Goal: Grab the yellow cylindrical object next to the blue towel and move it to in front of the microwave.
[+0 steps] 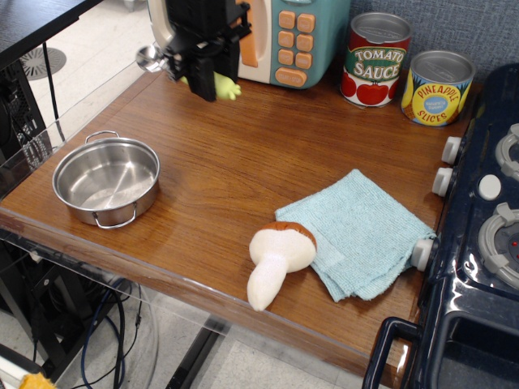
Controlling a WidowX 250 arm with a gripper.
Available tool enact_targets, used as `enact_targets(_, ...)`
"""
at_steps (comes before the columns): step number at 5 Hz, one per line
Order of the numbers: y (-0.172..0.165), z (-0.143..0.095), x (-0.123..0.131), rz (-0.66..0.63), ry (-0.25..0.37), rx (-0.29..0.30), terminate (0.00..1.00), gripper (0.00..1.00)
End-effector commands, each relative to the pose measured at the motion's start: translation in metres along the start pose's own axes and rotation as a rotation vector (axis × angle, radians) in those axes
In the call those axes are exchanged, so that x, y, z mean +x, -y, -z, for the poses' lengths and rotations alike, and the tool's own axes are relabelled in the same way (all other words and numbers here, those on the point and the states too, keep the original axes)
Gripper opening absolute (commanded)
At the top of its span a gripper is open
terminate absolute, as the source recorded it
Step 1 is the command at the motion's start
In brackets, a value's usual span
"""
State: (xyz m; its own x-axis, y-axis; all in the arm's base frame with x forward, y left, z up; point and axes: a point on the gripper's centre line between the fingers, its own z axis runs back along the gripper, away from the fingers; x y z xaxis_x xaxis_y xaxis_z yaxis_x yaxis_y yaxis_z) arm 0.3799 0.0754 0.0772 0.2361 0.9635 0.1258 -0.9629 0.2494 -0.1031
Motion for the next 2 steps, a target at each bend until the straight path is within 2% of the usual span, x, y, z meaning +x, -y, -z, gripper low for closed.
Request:
enact_targets(1, 0.035, 0.013, 0.006, -0.033, 0.012, -0.059, 0.0, 0.0)
enact_targets(2, 0.042, 0.023, 0.005, -0.011, 0.019, -0.051, 0.0, 0.0)
